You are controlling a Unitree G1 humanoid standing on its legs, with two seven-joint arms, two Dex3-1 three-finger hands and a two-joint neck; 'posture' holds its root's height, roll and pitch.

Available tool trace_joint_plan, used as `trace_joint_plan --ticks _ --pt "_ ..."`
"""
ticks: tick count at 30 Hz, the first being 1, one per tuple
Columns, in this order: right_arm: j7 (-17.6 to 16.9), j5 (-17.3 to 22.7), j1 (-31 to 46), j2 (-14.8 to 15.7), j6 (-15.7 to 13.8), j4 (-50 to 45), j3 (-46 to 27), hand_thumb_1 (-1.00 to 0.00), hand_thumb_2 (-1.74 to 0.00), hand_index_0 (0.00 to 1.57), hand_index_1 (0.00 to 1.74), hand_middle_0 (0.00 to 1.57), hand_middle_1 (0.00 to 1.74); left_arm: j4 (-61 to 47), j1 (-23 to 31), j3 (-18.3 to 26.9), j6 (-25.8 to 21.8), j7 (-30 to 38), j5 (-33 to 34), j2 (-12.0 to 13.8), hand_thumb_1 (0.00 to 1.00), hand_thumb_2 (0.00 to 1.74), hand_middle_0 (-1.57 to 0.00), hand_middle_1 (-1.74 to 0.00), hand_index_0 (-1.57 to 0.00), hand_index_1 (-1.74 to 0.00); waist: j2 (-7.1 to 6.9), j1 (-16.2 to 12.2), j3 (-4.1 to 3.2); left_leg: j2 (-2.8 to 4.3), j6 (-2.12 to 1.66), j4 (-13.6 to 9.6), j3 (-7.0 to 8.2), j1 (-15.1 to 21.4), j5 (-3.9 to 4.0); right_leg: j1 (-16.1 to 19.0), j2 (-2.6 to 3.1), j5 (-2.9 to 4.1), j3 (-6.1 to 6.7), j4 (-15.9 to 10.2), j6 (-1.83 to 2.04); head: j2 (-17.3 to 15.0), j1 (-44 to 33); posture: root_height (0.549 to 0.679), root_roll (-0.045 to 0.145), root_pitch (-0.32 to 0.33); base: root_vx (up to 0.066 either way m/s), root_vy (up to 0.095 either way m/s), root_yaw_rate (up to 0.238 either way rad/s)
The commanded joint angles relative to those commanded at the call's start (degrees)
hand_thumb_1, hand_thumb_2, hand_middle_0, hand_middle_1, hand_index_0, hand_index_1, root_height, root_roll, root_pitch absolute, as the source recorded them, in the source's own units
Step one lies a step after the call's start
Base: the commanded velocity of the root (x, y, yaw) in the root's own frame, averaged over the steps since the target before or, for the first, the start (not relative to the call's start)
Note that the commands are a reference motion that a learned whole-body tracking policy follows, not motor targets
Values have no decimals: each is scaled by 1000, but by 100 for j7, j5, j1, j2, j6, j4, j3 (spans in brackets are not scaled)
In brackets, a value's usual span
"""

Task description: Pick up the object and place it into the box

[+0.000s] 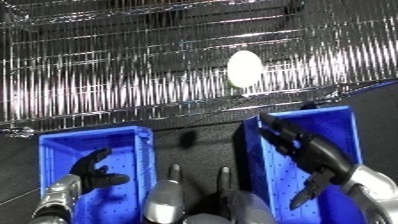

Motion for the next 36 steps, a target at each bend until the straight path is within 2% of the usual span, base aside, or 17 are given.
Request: trace_joint_plan --ticks 6,10,14,16,18,19,21,23,25,27,31,36 --pt "-1026 -640 -121 -54 -833 -396 -604 0 0 0 0 0 0 0 54 89 3 19 44 -54 0 0 0 0 0 0 40 -35 16 -6 22 0 0 6 -27 -22 -12 0 28 7 16 12 -36 669 17 -24 28 13 -27" --pt "-1492 -912 -284 -151 -1077 -422 -778 0 0 0 0 0 0 -20 54 109 10 13 78 -81 0 0 0 0 0 0 60 -17 42 -20 45 0 -18 19 -39 -31 -16 -37 37 69 10 1 75 669 16 -25 38 15 23" --pt "-1919 -1002 -462 -165 -1279 -274 -891 0 0 0 0 0 0 -73 54 69 11 30 128 -110 0 0 0 0 0 0 87 28 94 -36 64 0 -46 36 -28 -63 -19 -115 32 215 -12 51 232 669 15 -29 44 12 68" --pt "-2135 -1065 -557 -144 -1403 -134 -936 0 0 0 0 0 0 -107 63 28 23 43 165 -122 0 0 0 0 0 0 104 57 137 -50 73 46 -74 38 -37 -99 -22 -175 34 339 -31 287 364 670 15 -32 70 10 91" --pt "-2416 -1176 -694 -146 -1505 -5 -925 0 0 0 0 0 0 -167 62 -30 48 49 179 -120 0 0 0 0 0 0 122 90 207 -72 82 219 -117 -38 -88 -187 -29 -253 45 528 -61 506 473 670 17 -33 45 8 67" --pt "-2567 -1239 -788 -155 -1557 72 -904 0 0 0 0 0 0 -203 50 -70 65 49 177 -116 0 0 0 0 0 0 134 108 260 -85 84 357 -147 -111 -124 -257 -33 -296 53 653 -81 638 539 671 17 -33 22 9 70" --pt "-2860 -1375 -1030 -191 -1629 214 -818 0 0 0 0 0 0 -275 -19 -170 89 42 130 -95 0 0 0 0 0 0 157 139 412 -113 82 707 -218 -333 -209 -442 -45 -375 70 934 -121 1015 672 672 20 -32 -49 10 55" --pt "-3069 -1490 -1320 -239 -1690 361 -720 0 0 0 0 0 0 -333 -129 -270 89 23 62 -64 0 0 0 0 0 0 184 158 616 -147 76 1060 -293 -578 -287 -651 -56 -455 90 1233 -160 1390 754 672 22 -31 -111 17 63" --pt "-3209 -1600 -1612 -288 -1721 501 -628 0 0 0 0 0 0 -387 -240 -348 67 0 -17 -25 0 0 0 0 0 0 207 168 830 -193 69 1388 -363 -812 -360 -855 -68 -542 113 1529 -197 1609 858 672 24 -31 -130 23 63" --pt "-3305 -1678 -1837 -327 -1712 619 -556 0 0 0 0 0 0 -445 -318 -395 47 -24 -67 11 0 0 0 0 0 0 225 176 1001 -239 58 1663 -422 -998 -419 -1020 -84 -620 134 1791 -230 1706 930 672 26 -33 -86 21 74" --pt "-3419 -1773 -2063 -382 -1612 775 -456 0 0 0 0 0 0 -574 -372 -477 40 -54 -101 60 0 0 0 0 0 0 235 201 1208 -295 48 2106 -509 -1292 -535 -1271 -135 -731 159 2203 -271 1952 1065 671 33 -39 -18 10 63" --pt "-3549 -1871 -2310 -406 -1568 977 -307 0 0 0 0 0 0 -699 -449 -580 6 -74 -211 123 0 0 0 0 0 0 248 226 1455 -346 64 2646 -587 -1718 -680 -1641 -199 -828 202 2702 -312 2355 1274 668 42 -38 -36 10 32"
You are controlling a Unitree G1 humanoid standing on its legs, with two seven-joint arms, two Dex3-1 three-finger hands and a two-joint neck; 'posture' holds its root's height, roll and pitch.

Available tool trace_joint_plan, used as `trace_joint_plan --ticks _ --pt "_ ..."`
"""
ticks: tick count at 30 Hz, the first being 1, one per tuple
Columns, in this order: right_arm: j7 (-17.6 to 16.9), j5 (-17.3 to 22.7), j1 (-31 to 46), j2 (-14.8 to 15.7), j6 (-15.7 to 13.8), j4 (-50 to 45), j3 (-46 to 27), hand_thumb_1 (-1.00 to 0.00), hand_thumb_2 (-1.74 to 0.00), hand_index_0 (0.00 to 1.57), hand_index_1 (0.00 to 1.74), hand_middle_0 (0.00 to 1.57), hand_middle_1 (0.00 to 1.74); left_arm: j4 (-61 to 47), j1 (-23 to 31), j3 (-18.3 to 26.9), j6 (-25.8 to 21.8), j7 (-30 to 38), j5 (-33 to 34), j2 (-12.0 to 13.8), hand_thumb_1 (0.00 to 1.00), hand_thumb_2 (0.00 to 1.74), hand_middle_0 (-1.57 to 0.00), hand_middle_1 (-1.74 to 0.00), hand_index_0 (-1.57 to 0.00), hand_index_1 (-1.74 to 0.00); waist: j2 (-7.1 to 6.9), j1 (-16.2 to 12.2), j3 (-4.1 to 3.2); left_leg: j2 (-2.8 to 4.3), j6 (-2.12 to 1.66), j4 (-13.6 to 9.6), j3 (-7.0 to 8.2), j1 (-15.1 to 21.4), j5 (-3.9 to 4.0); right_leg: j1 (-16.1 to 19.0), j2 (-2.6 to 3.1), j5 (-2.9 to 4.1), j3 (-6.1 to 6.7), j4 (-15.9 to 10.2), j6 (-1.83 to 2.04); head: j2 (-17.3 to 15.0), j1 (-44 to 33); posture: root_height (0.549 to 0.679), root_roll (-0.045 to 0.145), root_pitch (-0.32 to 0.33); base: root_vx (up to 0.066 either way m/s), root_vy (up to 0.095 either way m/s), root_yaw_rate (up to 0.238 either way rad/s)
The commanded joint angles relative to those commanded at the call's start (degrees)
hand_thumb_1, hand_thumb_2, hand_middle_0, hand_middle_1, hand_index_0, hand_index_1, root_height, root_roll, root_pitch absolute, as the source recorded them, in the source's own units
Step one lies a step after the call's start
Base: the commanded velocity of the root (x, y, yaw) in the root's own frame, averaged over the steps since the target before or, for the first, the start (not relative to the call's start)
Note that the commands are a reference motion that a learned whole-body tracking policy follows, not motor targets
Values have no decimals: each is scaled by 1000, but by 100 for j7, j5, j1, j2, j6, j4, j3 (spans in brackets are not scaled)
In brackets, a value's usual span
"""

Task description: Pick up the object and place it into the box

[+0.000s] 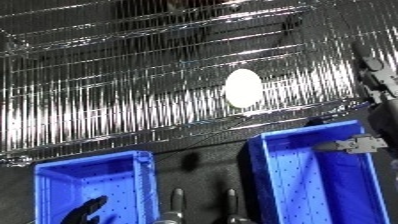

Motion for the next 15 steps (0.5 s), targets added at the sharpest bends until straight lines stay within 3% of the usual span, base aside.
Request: trace_joint_plan --ticks 8,15 --pt "-69 -69 -436 -48 64 190 209 0 0 0 0 0 0 -205 -144 -132 11 47 -209 78 0 0 0 0 0 0 48 15 347 -107 110 972 -63 -836 -290 -800 -56 -192 176 959 -40 596 254 658 48 -20 -60 25 30" --pt "163 74 -694 -92 278 285 355 0 0 0 0 0 0 -290 -145 -182 51 92 -273 75 0 0 0 0 0 0 91 35 489 -125 181 1679 -19 -1375 -553 -1385 -83 -405 301 1715 -59 849 412 645 47 -8 -18 27 -4"
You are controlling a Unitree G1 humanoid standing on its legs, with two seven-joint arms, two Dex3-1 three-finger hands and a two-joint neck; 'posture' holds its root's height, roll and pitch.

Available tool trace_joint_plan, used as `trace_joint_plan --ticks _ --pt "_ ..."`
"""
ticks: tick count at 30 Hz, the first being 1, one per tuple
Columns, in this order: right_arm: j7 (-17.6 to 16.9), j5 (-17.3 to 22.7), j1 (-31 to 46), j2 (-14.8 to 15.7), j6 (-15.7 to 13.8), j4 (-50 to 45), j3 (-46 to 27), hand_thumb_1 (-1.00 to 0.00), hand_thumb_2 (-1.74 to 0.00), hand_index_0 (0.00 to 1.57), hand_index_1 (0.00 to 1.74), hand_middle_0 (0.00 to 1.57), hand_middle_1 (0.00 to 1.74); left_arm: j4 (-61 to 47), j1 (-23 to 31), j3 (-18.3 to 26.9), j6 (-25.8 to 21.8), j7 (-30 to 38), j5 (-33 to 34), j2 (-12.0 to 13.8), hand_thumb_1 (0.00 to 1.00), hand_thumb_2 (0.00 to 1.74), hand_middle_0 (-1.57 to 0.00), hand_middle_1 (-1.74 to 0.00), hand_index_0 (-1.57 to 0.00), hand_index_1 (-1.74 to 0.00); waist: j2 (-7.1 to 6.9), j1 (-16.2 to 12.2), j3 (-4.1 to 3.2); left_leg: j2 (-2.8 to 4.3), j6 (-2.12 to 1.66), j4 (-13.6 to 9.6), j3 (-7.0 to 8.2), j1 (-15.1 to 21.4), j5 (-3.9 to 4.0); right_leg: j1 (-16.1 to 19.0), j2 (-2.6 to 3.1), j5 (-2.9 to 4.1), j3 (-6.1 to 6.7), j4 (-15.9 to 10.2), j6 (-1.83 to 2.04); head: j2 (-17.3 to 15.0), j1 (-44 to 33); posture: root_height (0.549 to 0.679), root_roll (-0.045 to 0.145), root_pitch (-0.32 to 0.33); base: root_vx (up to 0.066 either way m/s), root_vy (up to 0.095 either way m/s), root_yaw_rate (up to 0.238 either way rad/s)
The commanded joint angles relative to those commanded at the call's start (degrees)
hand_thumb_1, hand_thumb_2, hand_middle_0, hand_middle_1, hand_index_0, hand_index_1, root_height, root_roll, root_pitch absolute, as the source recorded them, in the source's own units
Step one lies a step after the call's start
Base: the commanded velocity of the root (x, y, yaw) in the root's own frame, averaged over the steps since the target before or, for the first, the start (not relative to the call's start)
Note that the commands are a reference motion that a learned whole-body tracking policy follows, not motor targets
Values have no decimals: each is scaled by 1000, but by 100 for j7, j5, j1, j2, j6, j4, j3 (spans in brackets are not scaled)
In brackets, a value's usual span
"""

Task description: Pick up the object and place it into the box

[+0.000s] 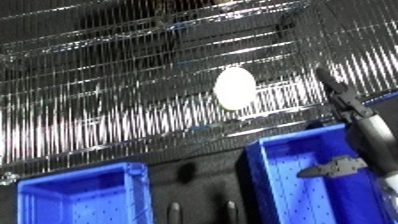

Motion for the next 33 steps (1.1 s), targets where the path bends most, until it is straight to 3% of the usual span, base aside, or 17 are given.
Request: trace_joint_plan --ticks 5,12,25,33 --pt "182 207 -147 -9 65 91 102 0 0 0 0 0 0 -53 7 -19 -22 16 -65 8 0 0 0 0 0 0 26 17 66 -1 38 356 23 -269 -137 -332 -9 -130 70 429 -25 206 144 636 47 -2 8 13 1" --pt "298 350 -399 -18 146 211 154 0 0 0 0 0 0 -164 45 -90 -52 0 -151 22 0 0 0 0 0 0 104 42 117 -31 69 676 38 -523 -273 -649 -7 -239 127 797 -37 481 355 627 47 7 24 29 5" --pt "358 538 -891 -76 167 449 300 0 0 0 0 0 0 -311 13 -236 -62 49 -275 51 0 0 0 0 0 0 221 113 250 -86 121 1090 18 -903 -430 -1137 -50 -303 178 1239 -24 723 694 614 46 21 13 27 36" --pt "348 699 -1217 -108 160 570 390 0 0 0 0 0 0 -421 -8 -278 -59 103 -404 54 0 0 0 0 0 0 288 165 360 -124 158 1301 -3 -1121 -506 -1391 -69 -343 195 1456 -38 932 878 608 46 32 -5 16 32"
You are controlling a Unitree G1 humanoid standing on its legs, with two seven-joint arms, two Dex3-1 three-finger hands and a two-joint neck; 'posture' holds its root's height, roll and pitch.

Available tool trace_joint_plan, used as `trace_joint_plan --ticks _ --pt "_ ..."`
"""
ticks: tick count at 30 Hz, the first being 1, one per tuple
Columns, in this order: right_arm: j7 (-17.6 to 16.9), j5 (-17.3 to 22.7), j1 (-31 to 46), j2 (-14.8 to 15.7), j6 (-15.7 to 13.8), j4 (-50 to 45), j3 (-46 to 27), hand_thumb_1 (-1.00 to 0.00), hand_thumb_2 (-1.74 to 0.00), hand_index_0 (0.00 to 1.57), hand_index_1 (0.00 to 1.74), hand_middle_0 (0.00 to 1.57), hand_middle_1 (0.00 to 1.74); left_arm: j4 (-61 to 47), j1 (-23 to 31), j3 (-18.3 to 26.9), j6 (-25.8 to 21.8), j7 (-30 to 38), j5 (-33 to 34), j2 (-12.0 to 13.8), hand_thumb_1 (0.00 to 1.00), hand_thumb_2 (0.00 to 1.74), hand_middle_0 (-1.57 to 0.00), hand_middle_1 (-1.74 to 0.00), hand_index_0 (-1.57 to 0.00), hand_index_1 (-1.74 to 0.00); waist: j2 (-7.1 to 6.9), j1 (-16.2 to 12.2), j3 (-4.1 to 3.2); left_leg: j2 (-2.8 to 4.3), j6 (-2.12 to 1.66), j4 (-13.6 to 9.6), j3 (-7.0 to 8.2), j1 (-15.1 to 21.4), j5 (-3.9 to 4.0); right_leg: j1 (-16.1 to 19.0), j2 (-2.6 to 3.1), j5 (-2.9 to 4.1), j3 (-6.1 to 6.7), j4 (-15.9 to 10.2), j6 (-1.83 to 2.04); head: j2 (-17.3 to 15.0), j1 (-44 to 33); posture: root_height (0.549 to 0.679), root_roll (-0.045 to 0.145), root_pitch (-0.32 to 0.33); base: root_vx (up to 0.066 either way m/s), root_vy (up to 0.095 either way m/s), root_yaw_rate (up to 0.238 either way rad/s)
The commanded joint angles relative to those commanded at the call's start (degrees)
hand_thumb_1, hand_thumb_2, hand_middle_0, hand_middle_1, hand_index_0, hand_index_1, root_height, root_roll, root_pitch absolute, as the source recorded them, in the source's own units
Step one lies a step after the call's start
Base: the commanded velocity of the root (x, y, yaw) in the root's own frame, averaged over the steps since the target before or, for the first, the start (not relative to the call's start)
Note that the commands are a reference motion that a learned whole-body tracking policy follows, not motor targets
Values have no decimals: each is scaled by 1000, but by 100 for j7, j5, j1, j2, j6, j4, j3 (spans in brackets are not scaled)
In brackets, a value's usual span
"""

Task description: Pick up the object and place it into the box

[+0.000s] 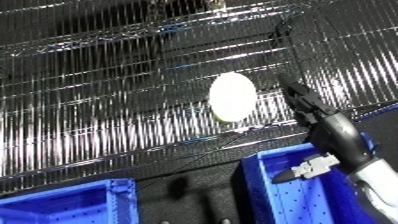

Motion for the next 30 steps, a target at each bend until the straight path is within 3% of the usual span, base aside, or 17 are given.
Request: trace_joint_plan --ticks 7,14,30 --pt "104 81 -378 -34 -11 293 146 0 0 0 0 0 0 -89 8 -49 -114 100 -111 14 0 0 0 0 0 0 83 68 90 -35 30 174 -16 -190 -38 -220 -49 -10 -3 170 -19 129 183 602 48 40 -3 15 15" --pt "91 139 -826 -92 -63 601 287 0 0 0 0 0 0 -246 16 -89 -148 119 -202 54 0 0 0 0 0 0 177 146 184 -115 65 229 -36 -364 -6 -407 -62 -10 -11 286 -49 382 467 599 50 54 18 6 23" --pt "113 159 -1516 -88 -50 994 511 0 0 0 0 0 0 -574 135 -283 -171 103 -357 70 0 0 0 0 0 0 315 314 191 -270 143 419 -69 -699 -9 -702 -74 -54 -89 495 -153 782 796 594 54 85 17 5 16"
